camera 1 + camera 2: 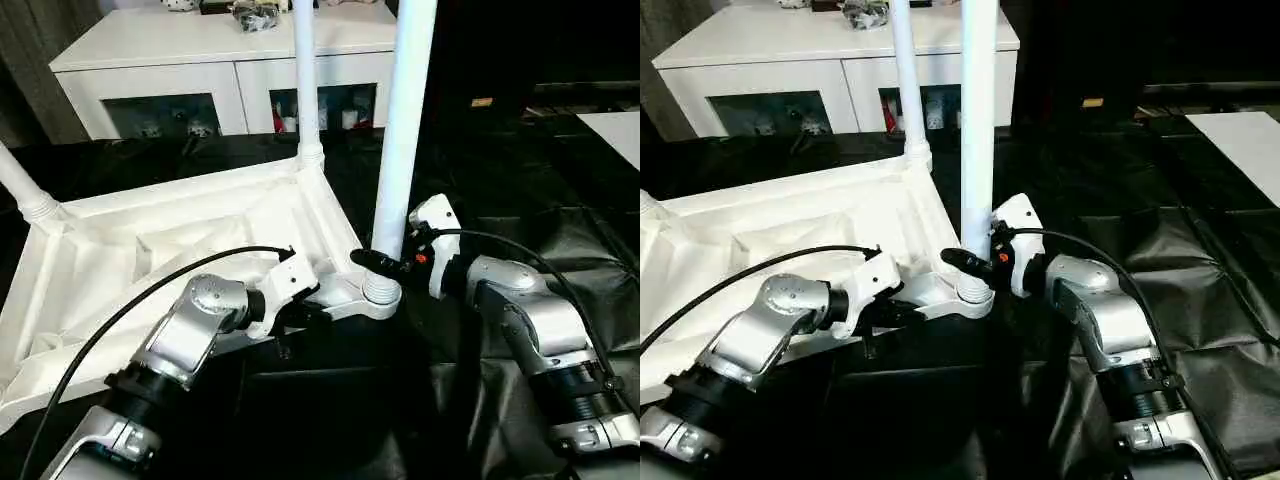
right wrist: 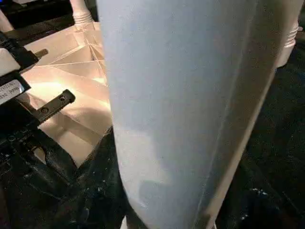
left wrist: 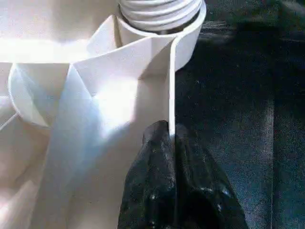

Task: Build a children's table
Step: Insert table leg to table base

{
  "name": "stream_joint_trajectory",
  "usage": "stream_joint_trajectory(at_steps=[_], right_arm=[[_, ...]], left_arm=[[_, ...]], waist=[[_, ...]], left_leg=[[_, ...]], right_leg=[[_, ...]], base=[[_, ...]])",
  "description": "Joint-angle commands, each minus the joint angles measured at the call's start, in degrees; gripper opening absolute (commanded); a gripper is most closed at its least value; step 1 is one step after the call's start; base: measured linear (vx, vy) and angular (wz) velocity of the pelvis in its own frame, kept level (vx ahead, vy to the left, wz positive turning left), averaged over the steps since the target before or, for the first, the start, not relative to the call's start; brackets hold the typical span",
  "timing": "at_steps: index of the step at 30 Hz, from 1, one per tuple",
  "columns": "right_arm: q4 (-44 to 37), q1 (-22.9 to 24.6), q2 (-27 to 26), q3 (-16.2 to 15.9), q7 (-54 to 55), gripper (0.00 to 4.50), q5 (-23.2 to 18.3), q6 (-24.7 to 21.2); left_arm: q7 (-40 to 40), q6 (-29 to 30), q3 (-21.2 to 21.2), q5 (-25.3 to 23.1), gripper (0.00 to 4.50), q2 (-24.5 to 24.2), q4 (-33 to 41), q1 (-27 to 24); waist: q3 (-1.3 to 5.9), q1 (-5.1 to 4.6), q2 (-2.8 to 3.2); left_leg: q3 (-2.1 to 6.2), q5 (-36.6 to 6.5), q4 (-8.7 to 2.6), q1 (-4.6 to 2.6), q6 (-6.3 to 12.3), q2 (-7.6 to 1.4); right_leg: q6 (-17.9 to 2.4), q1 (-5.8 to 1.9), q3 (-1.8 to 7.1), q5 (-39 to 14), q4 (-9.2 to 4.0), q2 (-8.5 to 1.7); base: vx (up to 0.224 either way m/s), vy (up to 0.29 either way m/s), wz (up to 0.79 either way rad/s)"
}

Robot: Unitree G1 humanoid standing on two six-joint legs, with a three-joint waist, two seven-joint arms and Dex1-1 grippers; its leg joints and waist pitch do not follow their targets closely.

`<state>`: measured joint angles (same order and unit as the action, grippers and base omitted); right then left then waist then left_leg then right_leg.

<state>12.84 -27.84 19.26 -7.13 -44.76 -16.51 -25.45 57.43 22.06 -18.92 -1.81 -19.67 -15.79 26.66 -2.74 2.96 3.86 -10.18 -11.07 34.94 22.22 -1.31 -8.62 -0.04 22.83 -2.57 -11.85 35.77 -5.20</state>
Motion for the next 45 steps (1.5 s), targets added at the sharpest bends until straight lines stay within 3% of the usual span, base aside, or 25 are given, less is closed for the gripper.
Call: stream_joint_trajectory(at_steps=[1,8,9,15,16,22,23,27,29,31,32,33,37,38,39,41,45], right_arm=[[1.9,-1.9,0.4,1.2,-0.2,1.88,0.0,0.4],[5.1,-2.9,-0.7,1.0,-0.6,1.88,0.2,0.9],[5.8,-3.2,-0.8,0.9,-0.7,1.88,0.3,1.0],[7.6,-3.5,-1.4,0.7,-1.2,1.88,0.2,1.1],[7.4,-2.5,-1.6,1.3,-1.3,1.88,-0.7,0.5],[7.4,-0.1,-2.2,2.3,-1.0,1.87,-1.7,0.6],[7.8,0.5,-2.6,2.8,-0.7,1.87,-2.0,1.2],[8.9,3.7,-4.3,5.3,0.8,1.87,-2.8,4.1],[9.0,4.6,-4.4,5.7,0.8,1.87,-3.0,4.7],[9.0,6.0,-4.4,5.9,0.8,1.87,-2.9,5.5],[9.0,6.3,-4.5,6.0,0.8,1.87,-2.8,5.7],[8.3,7.3,-4.3,5.7,0.9,1.87,-2.4,6.3],[6.0,10.0,-2.9,2.5,1.0,1.87,1.1,8.8],[6.0,10.0,-2.9,2.5,1.0,1.87,1.1,8.8],[5.2,10.6,-2.4,1.3,0.8,1.87,2.1,9.0],[3.9,10.9,-1.7,-0.6,0.4,1.87,3.7,8.8],[3.5,10.1,-1.2,-1.8,-0.1,1.87,4.6,8.2]], left_arm=[[-0.7,1.2,1.3,2.9,0.03,0.3,1.2,-1.9],[-3.6,2.1,2.6,2.2,0.03,1.1,1.8,-2.2],[-3.7,2.2,2.6,2.0,0.03,1.0,2.0,-2.0],[-4.4,2.8,3.1,2.4,0.03,1.0,2.5,-1.6],[-4.2,2.7,3.3,2.5,0.01,0.9,2.5,-1.3],[-3.3,2.1,3.4,2.9,0.00,0.3,2.4,-0.7],[-3.8,1.8,3.8,3.1,0.00,0.5,2.2,-0.4],[-5.9,0.9,5.3,3.1,0.00,1.0,1.2,0.4],[-6.4,0.8,5.6,3.1,0.00,1.1,0.8,0.7],[-7.0,0.6,6.1,3.1,0.00,1.3,0.1,1.1],[-7.1,0.5,6.1,3.1,0.00,1.3,0.0,1.2],[-7.3,0.4,6.3,3.1,0.00,1.3,-0.3,1.4],[-7.2,0.0,6.2,2.9,0.00,1.0,-1.2,2.0],[-7.2,0.0,6.2,2.9,0.00,1.0,-1.2,2.0],[-7.0,-0.1,6.1,2.7,0.00,0.9,-1.4,2.2],[-6.6,-0.7,5.7,2.4,0.00,0.6,-1.8,2.5],[-6.2,-1.1,5.1,2.1,0.00,0.3,-2.0,2.6]], waist=[[3.91,0.30,-1.27],[3.81,-0.04,-1.67],[3.80,-0.05,-2.09],[3.76,-0.14,-1.92],[3.80,-0.18,-2.13],[3.88,-0.09,-2.08],[3.85,-0.08,-1.76],[3.81,0.05,-1.45],[3.76,-0.01,-1.65],[3.71,-0.04,-0.75],[3.65,-0.09,-0.98],[3.70,-0.03,-0.69],[3.94,0.17,-0.70],[3.95,0.30,-0.34],[3.91,0.27,-0.56],[3.80,0.17,-0.42],[3.80,0.08,-0.39]], left_leg=[[1.48,-6.5,-3.88,-0.75,5.56,-3.95],[1.38,-5.9,-3.85,-0.68,5.69,-3.84],[1.34,-5.6,-3.81,-0.59,6.00,-3.81],[1.33,-5.5,-3.85,-0.67,5.93,-3.88],[1.27,-5.4,-3.80,-0.71,6.09,-3.83],[1.29,-4.7,-3.74,-0.66,6.52,-3.81],[1.29,-5.0,-3.72,-0.73,6.50,-3.82],[1.23,-6.3,-3.80,-0.88,5.84,-3.90],[1.36,-6.8,-4.02,-0.73,5.50,-3.89],[1.44,-9.0,-4.10,-0.93,4.52,-3.84],[1.33,-9.4,-4.17,-1.01,4.39,-3.86],[1.48,-9.6,-4.21,-0.97,4.01,-3.86],[1.44,-7.8,-4.09,-0.78,4.70,-3.81],[1.47,-7.9,-4.06,-0.79,4.76,-3.82],[1.44,-8.2,-4.07,-0.76,4.88,-3.79],[1.48,-9.4,-4.27,-0.74,4.63,-3.74],[1.58,-11.2,-4.44,-0.89,3.65,-3.89]], right_leg=[[-16.9,-3.15,2.04,-1.0,-3.53,-3.66],[-16.1,-3.03,2.12,-2.8,-3.69,-3.57],[-16.0,-3.08,2.14,-3.2,-3.65,-3.65],[-15.8,-2.90,2.12,-3.5,-3.71,-3.53],[-15.9,-2.90,2.13,-3.1,-3.71,-3.50],[-16.1,-2.97,2.09,-2.1,-3.57,-3.54],[-16.2,-2.87,2.09,-2.4,-3.65,-3.57],[-16.0,-2.72,2.20,-3.0,-3.94,-3.61],[-15.9,-2.90,2.08,-3.3,-3.83,-3.47],[-15.7,-2.80,2.09,-5.7,-4.08,-3.52],[-15.5,-2.65,2.12,-6.1,-4.39,-3.43],[-15.5,-2.78,2.12,-6.1,-4.20,-3.48],[-15.4,-2.93,2.06,-2.4,-4.00,-3.43],[-15.4,-2.89,2.04,-2.6,-4.00,-3.51],[-15.1,-2.93,2.02,-3.0,-4.12,-3.42],[-14.6,-2.89,1.97,-5.2,-4.31,-3.35],[-14.2,-2.75,2.10,-7.4,-4.48,-3.40]], base=[[0.000,0.000,0.00],[0.000,0.000,0.00],[0.000,0.000,0.00],[0.000,0.000,0.00],[0.000,0.000,0.00],[0.000,0.000,0.00],[0.000,0.000,0.00],[0.000,0.000,0.00],[0.000,0.000,0.00],[0.000,0.000,0.00],[0.000,0.000,0.00],[0.000,0.000,0.00],[0.000,0.000,0.00],[0.000,0.000,0.00],[0.000,0.000,0.00],[0.000,0.000,0.00],[0.000,0.000,0.00]])
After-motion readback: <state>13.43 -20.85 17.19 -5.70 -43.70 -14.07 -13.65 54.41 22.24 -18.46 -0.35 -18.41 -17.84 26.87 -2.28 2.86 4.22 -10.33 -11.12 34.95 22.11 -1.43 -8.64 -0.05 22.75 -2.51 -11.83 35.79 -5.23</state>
